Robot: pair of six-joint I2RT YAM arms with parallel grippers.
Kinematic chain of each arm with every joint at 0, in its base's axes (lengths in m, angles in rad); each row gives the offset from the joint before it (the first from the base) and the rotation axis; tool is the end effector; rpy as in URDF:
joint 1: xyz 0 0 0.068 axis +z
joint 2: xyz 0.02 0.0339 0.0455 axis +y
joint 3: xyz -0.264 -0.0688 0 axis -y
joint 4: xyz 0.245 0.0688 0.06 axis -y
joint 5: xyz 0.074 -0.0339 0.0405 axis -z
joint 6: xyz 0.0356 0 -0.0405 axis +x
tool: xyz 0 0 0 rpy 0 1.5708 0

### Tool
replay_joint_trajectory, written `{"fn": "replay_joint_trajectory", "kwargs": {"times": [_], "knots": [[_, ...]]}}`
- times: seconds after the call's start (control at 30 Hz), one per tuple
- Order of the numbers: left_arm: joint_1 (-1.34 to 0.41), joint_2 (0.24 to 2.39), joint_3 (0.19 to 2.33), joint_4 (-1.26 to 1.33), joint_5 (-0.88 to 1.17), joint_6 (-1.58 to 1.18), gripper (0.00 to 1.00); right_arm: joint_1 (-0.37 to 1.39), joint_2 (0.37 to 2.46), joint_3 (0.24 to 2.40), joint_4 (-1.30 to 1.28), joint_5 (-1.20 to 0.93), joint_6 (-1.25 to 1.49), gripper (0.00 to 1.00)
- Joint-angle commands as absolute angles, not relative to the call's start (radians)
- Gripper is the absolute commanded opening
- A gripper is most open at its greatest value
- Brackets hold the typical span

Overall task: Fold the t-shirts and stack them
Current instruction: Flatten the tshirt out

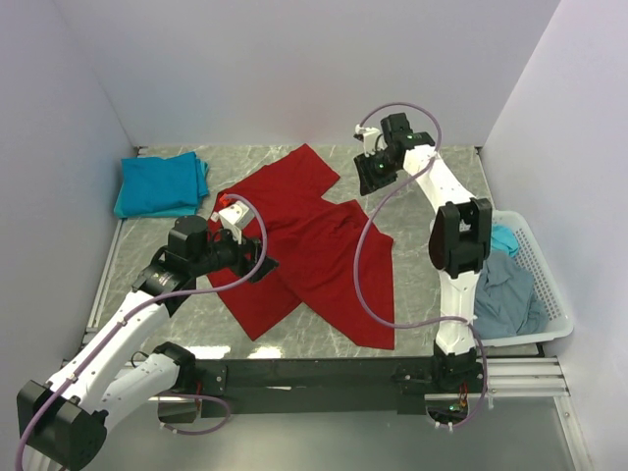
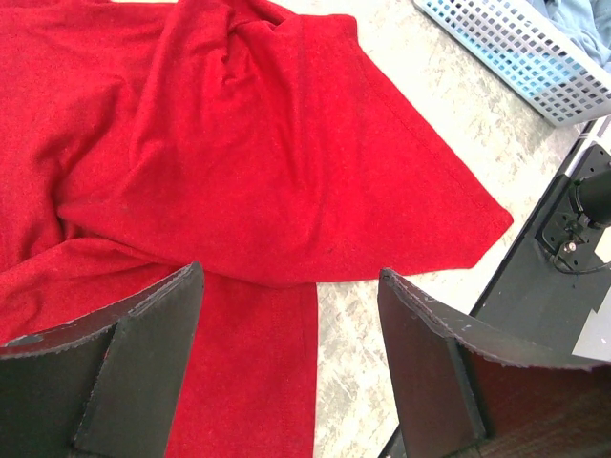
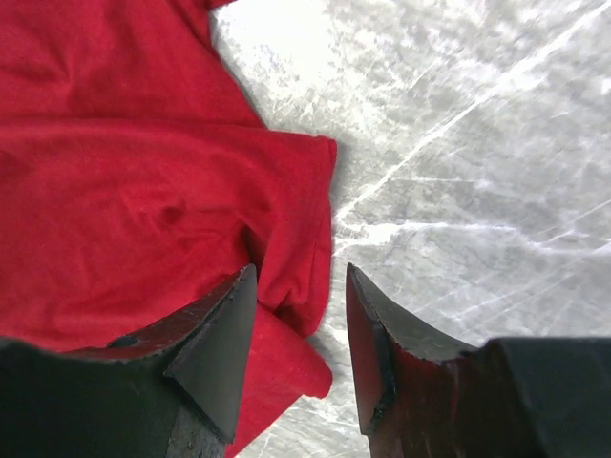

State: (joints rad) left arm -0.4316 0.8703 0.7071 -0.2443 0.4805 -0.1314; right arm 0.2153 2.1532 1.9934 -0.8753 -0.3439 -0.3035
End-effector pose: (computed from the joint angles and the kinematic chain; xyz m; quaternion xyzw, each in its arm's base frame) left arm 0.1732 -0.0979 0.2929 0.2506 0.7829 -0.3392 0.4574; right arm 0.4581 0.1125 0.2618 -0.2875 0.9067 0.1533 0.2678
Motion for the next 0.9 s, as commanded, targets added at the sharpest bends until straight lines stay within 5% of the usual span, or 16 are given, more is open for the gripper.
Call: {"fn": "replay_joint_trajectory", "kwargs": {"times": [0.0,0.37,0.47,0.57,0.87], "knots": [[-0.436,0.856,0.71,-0.209,0.486,-0.113,0.79,0.212,2.207,1.988,-0.905,-0.356,-0.301,0.5],[-0.436,0.864,0.713,-0.21,0.485,-0.112,0.79,0.248,2.287,1.938,-0.919,-0.345,-0.313,0.47],[-0.436,0.861,0.712,-0.212,0.485,-0.112,0.79,0.261,2.278,1.942,-0.916,-0.337,-0.314,0.3],[-0.436,0.861,0.713,-0.21,0.483,-0.112,0.79,0.264,2.234,1.965,-0.902,-0.304,-0.313,0.0],[-0.436,0.862,0.715,-0.212,0.485,-0.112,0.79,0.319,2.053,1.974,-0.854,-0.275,-0.318,0.0]]}}
